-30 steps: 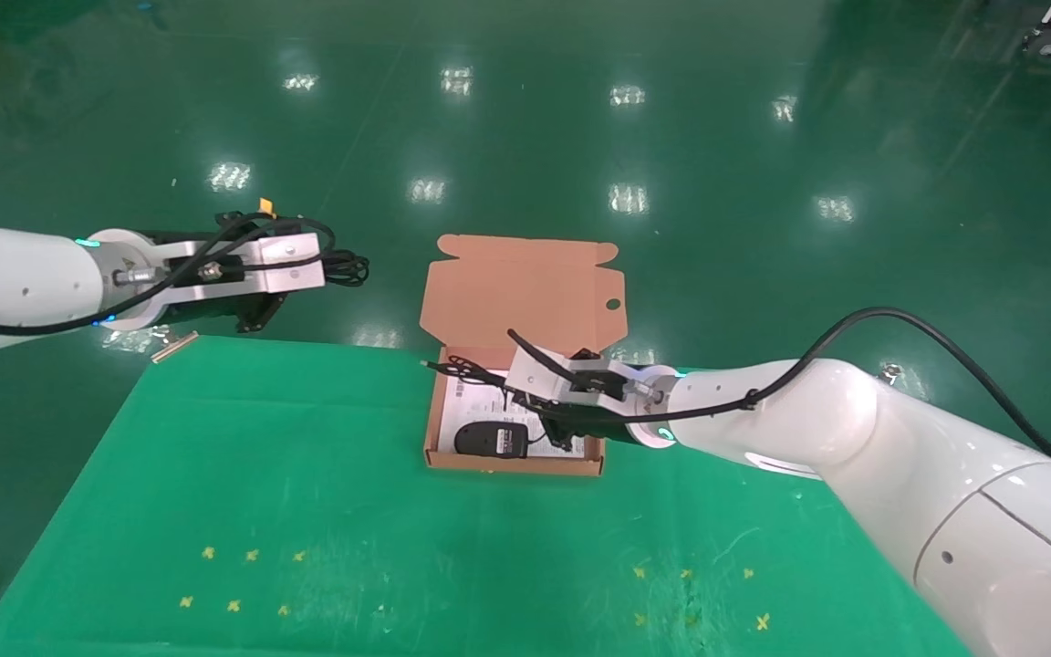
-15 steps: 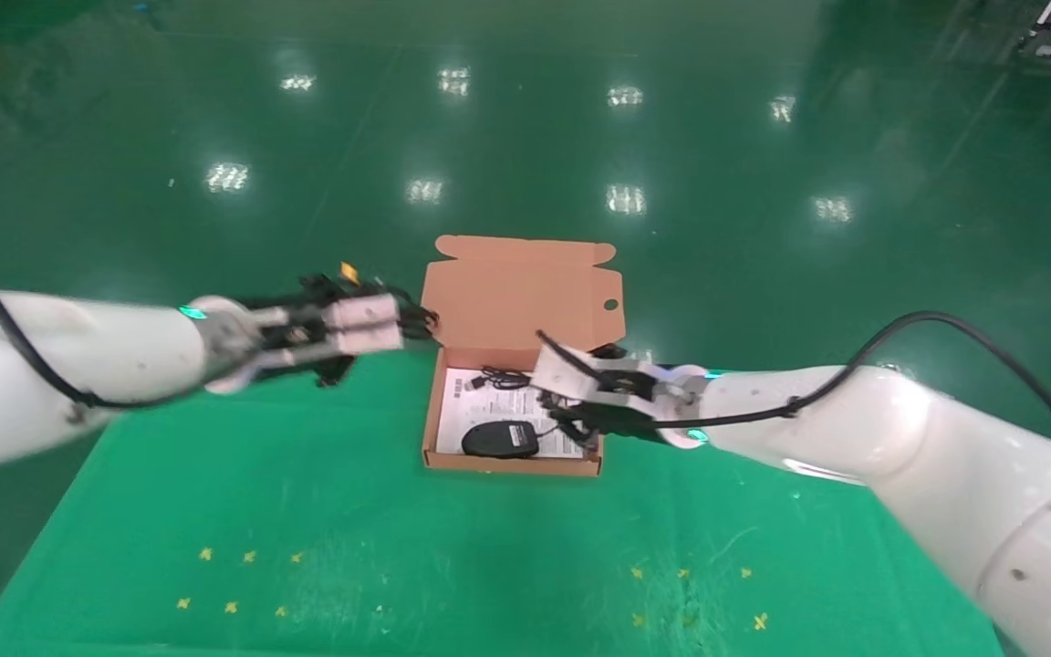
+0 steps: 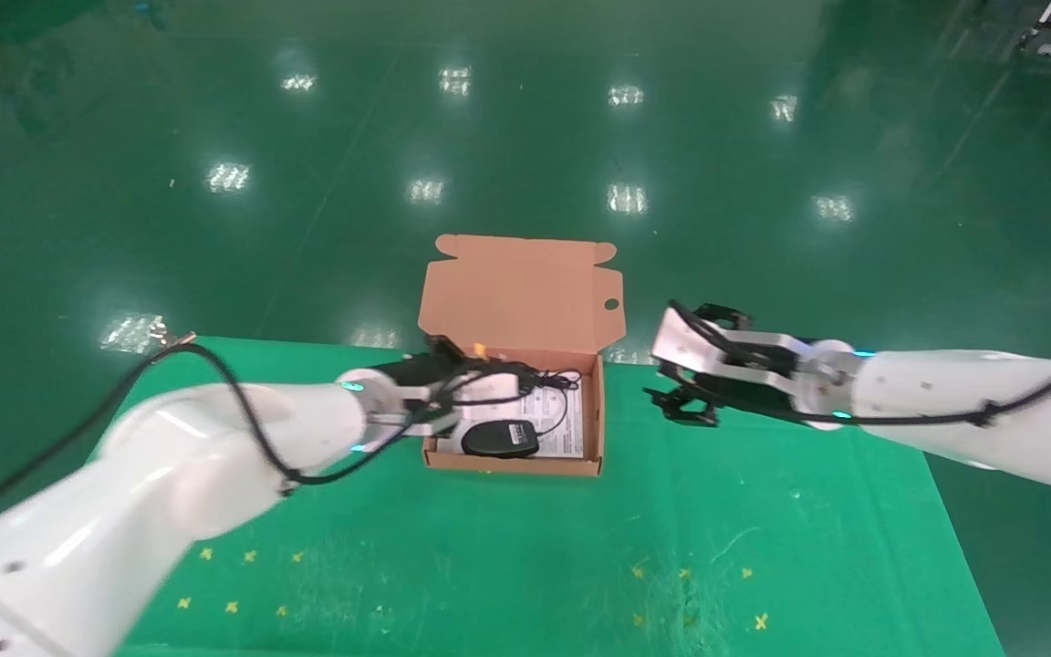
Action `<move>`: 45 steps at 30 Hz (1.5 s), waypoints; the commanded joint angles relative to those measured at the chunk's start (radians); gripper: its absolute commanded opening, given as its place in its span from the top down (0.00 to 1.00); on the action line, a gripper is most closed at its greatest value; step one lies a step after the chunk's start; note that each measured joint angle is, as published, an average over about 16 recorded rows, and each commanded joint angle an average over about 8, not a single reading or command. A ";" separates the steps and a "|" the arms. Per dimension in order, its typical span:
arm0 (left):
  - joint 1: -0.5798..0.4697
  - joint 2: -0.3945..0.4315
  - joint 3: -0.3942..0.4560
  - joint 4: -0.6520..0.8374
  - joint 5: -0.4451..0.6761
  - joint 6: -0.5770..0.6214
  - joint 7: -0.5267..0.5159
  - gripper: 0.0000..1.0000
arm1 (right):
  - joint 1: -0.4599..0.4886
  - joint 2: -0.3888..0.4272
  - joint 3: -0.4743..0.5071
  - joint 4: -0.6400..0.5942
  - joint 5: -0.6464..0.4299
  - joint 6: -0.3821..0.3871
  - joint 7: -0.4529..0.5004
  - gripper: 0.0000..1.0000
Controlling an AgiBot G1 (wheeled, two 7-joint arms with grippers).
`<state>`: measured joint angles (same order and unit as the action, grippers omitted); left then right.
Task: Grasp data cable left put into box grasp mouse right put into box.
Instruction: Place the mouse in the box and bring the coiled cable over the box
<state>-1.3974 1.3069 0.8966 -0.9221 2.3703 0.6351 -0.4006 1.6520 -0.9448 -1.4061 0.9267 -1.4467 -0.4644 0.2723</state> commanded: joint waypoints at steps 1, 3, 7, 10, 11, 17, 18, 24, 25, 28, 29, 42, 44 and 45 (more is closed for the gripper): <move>-0.002 0.040 0.008 0.061 0.001 -0.041 0.022 1.00 | 0.009 0.047 -0.011 0.058 -0.020 0.002 0.033 0.00; -0.006 0.052 0.034 0.081 -0.031 -0.069 0.042 1.00 | 0.017 0.089 -0.022 0.117 -0.047 0.002 0.075 0.00; -0.014 0.060 0.101 0.100 -0.103 -0.115 0.066 1.00 | 0.033 0.159 -0.042 0.213 -0.105 0.000 0.159 0.00; -0.024 0.063 0.159 0.111 -0.147 -0.144 0.073 1.00 | 0.050 0.197 -0.057 0.267 -0.159 -0.014 0.219 0.00; -0.027 0.064 0.177 0.116 -0.157 -0.153 0.073 0.88 | 0.057 0.205 -0.061 0.280 -0.176 -0.020 0.238 0.00; -0.040 0.071 0.243 0.148 -0.186 -0.191 0.068 0.12 | 0.091 0.234 -0.079 0.331 -0.251 -0.058 0.308 0.00; -0.041 0.072 0.246 0.151 -0.189 -0.194 0.067 0.00 | 0.093 0.236 -0.081 0.335 -0.256 -0.061 0.312 0.00; -0.042 0.067 0.250 0.152 -0.192 -0.197 0.064 0.00 | 0.097 0.235 -0.083 0.335 -0.261 -0.067 0.312 0.00; -0.041 0.064 0.249 0.148 -0.193 -0.196 0.064 0.00 | 0.096 0.235 -0.082 0.334 -0.259 -0.066 0.311 0.00; -0.040 0.051 0.248 0.133 -0.199 -0.191 0.059 0.00 | 0.094 0.233 -0.082 0.331 -0.255 -0.065 0.308 0.00; -0.040 0.047 0.248 0.127 -0.203 -0.187 0.056 0.00 | 0.093 0.233 -0.082 0.330 -0.255 -0.065 0.308 0.00; -0.150 -0.010 0.198 0.089 -0.270 -0.115 -0.048 0.00 | 0.162 0.243 -0.066 0.359 -0.293 -0.081 0.273 0.00; -0.190 -0.021 0.176 0.096 -0.279 -0.103 -0.080 0.00 | 0.208 0.240 -0.065 0.376 -0.315 -0.122 0.250 0.00; -0.208 -0.026 0.167 0.100 -0.282 -0.099 -0.093 0.00 | 0.228 0.239 -0.065 0.383 -0.324 -0.140 0.240 0.00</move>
<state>-1.5915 1.2902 1.0724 -0.8168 2.0965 0.5344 -0.4844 1.8741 -0.7122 -1.4773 1.3037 -1.7652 -0.6177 0.5167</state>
